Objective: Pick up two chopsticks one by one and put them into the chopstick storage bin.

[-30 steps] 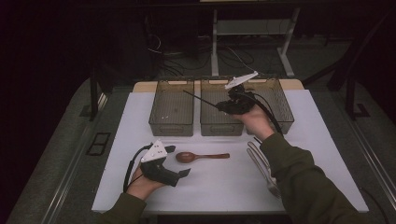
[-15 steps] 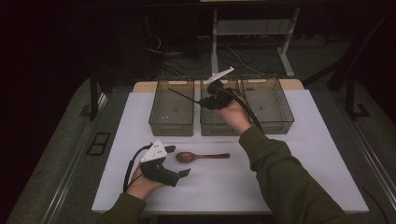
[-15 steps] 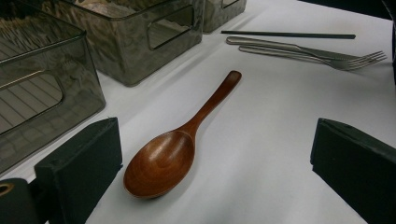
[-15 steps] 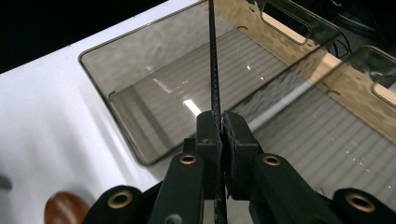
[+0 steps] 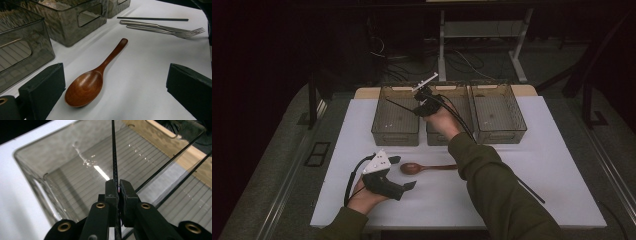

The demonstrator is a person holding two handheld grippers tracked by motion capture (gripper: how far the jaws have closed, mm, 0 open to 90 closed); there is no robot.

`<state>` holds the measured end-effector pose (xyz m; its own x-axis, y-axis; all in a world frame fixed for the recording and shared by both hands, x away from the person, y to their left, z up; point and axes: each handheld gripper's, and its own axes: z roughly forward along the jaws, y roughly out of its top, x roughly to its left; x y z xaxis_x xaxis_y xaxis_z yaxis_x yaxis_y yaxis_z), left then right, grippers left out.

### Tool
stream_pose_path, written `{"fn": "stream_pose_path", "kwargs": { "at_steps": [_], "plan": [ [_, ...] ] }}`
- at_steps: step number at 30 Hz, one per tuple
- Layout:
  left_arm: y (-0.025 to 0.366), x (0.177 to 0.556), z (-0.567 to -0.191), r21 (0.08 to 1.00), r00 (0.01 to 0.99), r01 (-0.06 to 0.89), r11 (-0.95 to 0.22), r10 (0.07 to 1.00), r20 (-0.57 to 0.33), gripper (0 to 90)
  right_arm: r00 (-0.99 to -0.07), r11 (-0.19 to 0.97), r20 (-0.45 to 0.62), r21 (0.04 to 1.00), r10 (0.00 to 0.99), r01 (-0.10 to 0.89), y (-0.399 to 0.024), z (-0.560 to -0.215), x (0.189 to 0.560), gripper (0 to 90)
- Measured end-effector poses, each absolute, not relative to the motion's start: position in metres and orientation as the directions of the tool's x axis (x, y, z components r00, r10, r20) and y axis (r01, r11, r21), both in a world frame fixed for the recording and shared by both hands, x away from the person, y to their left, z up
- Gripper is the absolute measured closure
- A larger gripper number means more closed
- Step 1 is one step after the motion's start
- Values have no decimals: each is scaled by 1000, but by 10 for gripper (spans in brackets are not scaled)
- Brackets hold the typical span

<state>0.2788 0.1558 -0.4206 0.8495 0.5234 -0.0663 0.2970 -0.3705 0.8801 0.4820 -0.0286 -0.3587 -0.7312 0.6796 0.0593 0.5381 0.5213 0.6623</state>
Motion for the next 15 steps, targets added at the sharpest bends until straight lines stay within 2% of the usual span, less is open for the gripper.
{"fn": "stream_pose_path", "kwargs": {
  "at_steps": [15],
  "plan": [
    [156, 279, -420, 881, 851, 296, -369, 521, -67, 10, -729, 530, 89, 628, 678, 570, -4, -369, 489, 838]
  ]
}}
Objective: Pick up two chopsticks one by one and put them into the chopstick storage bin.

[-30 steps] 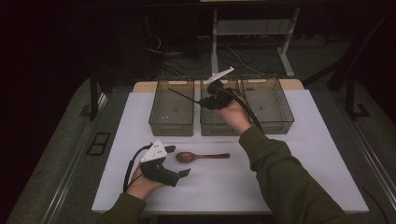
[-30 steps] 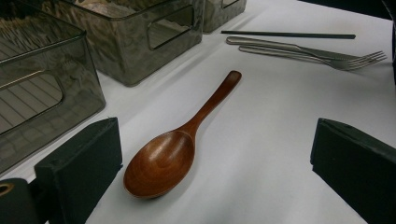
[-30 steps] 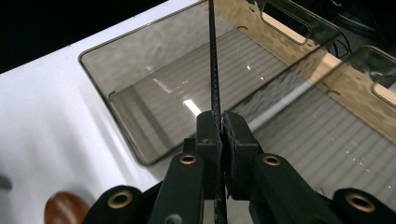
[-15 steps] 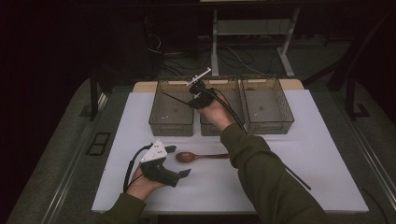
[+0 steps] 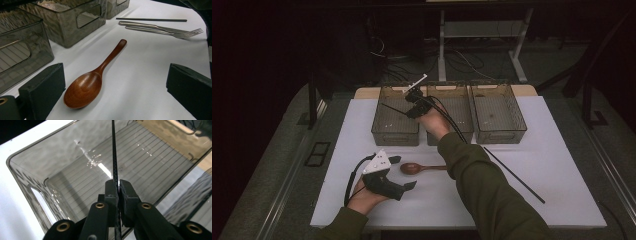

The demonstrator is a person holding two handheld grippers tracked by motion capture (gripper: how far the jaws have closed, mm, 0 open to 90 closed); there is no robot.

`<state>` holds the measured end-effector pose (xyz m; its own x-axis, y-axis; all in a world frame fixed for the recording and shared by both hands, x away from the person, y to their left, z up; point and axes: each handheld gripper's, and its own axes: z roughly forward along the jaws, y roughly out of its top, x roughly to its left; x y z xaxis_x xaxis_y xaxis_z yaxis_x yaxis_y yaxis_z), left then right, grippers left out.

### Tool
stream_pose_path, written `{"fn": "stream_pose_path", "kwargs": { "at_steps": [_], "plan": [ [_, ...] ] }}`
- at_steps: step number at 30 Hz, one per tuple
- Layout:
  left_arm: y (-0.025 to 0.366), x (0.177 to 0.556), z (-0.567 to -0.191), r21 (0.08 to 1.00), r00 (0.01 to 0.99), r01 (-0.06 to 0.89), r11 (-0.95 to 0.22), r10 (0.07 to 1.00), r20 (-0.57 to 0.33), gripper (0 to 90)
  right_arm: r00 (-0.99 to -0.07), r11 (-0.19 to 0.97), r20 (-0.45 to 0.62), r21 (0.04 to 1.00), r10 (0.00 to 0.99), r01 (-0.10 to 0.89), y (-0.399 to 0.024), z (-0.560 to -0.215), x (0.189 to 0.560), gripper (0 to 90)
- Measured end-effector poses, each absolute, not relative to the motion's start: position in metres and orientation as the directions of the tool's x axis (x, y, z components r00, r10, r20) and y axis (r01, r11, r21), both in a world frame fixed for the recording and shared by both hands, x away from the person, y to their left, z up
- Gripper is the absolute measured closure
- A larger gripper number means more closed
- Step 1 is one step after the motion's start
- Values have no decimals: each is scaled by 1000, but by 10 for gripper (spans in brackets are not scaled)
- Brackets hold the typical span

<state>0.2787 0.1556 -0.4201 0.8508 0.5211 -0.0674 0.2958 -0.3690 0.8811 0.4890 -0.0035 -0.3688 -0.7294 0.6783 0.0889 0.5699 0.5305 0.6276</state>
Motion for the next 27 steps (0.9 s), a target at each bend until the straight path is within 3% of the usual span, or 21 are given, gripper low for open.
{"fn": "stream_pose_path", "kwargs": {
  "at_steps": [10, 16, 19, 27],
  "plan": [
    [156, 279, -420, 881, 851, 294, -370, 522, -65, 10, -742, 525, 92, 648, 665, 551, -7, -363, 487, 750],
    [156, 279, -420, 880, 850, 293, -373, 523, -61, 10, -753, 513, 108, 669, 649, 538, -18, -350, 484, 645],
    [156, 279, -420, 880, 848, 298, -369, 526, -66, 10, -758, 498, 115, 689, 642, 526, -27, -341, 481, 545],
    [157, 279, -420, 883, 848, 292, -367, 527, -61, 10, -787, 493, 129, 715, 604, 496, -49, -327, 469, 443]
  ]
}}
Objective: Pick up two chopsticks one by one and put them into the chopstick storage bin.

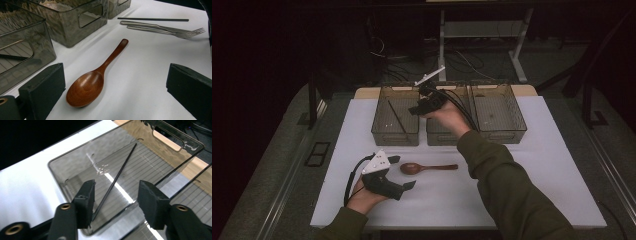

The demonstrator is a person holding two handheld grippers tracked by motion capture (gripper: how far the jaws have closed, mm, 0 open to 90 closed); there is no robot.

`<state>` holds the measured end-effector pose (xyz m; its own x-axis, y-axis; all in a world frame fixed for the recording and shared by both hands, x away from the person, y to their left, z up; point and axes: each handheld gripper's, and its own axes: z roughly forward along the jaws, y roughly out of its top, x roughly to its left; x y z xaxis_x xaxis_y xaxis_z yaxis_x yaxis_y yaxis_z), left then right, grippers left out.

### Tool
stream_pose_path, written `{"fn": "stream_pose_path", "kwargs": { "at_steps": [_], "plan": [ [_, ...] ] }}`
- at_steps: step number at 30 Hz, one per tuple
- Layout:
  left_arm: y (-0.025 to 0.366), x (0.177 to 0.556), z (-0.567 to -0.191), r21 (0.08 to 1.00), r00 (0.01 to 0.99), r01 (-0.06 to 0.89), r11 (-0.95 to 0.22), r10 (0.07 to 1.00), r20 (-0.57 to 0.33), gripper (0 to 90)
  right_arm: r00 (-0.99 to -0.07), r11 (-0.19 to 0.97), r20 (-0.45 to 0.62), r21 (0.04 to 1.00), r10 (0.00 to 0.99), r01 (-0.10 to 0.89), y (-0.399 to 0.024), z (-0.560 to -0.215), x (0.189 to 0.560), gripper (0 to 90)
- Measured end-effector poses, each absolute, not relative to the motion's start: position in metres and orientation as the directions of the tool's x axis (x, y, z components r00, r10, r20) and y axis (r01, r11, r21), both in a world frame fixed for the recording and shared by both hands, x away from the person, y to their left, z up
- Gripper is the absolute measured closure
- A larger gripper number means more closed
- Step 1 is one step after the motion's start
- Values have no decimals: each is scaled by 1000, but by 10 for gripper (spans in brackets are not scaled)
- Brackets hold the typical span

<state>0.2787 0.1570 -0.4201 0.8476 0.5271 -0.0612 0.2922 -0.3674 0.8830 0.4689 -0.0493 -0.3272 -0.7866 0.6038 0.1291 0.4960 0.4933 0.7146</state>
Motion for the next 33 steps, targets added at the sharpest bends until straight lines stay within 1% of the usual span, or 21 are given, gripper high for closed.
{"fn": "stream_pose_path", "kwargs": {
  "at_steps": [5, 11, 14, 17, 24, 33],
  "plan": [
    [156, 279, -422, 879, 851, 295, -374, 522, -63, 10, -804, 502, 121, 725, 582, 472, -70, -326, 459, 409],
    [155, 280, -424, 878, 849, 301, -372, 523, -69, 10, -808, 503, 110, 731, 579, 460, -97, -329, 448, 393],
    [154, 281, -425, 879, 849, 293, -377, 524, -59, 10, -808, 498, 110, 737, 579, 457, -111, -330, 444, 390],
    [156, 282, -427, 877, 846, 309, -367, 528, -77, 10, -805, 488, 111, 745, 582, 455, -124, -331, 439, 386],
    [158, 279, -427, 870, 849, 301, -390, 525, -58, 10, -804, 465, 110, 767, 584, 443, -154, -332, 424, 381],
    [159, 278, -426, 877, 850, 297, -377, 522, -63, 10, -795, 430, 111, 792, 597, 434, -187, -336, 406, 372]
  ]
}}
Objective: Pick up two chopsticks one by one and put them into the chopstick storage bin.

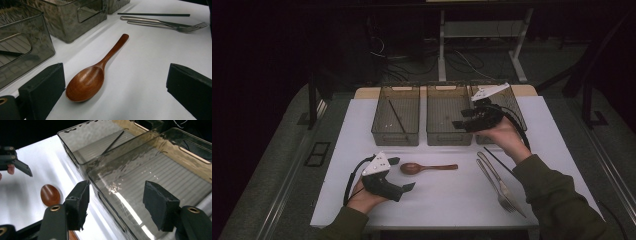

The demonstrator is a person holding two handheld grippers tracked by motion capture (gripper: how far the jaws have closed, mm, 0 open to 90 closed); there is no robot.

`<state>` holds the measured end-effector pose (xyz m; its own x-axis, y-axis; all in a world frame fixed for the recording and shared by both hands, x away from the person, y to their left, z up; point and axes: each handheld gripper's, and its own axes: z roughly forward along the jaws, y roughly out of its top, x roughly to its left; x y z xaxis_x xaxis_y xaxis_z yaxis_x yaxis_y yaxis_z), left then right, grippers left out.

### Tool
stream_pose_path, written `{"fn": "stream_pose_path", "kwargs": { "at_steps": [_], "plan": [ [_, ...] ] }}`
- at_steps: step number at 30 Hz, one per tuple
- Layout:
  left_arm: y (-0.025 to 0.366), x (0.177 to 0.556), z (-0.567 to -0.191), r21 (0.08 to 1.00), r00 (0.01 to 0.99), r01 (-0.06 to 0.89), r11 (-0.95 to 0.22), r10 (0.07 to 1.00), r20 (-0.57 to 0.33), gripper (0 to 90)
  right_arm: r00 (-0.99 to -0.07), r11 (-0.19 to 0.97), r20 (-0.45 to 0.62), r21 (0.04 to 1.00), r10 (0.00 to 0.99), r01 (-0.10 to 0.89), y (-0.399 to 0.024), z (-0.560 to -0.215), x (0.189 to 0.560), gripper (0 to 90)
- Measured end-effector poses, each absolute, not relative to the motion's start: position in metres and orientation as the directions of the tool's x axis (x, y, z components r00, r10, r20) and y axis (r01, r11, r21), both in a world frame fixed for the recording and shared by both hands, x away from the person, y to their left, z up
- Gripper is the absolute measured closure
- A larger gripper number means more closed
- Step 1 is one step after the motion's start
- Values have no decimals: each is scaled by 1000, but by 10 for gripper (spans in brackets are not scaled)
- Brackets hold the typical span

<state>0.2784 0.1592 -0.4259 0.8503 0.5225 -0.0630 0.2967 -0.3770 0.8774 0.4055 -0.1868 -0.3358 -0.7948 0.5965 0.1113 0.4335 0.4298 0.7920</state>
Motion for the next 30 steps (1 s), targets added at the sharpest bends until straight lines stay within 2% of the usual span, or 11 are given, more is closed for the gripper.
{"fn": "stream_pose_path", "kwargs": {
  "at_steps": [22, 30],
  "plan": [
    [159, 279, -425, 879, 846, 296, -374, 530, -60, 10, -736, 358, 97, 827, 669, 434, -271, -356, 352, 371],
    [159, 277, -424, 882, 845, 291, -371, 532, -55, 10, -720, 356, 109, 813, 685, 461, -294, -369, 334, 451]
  ]
}}
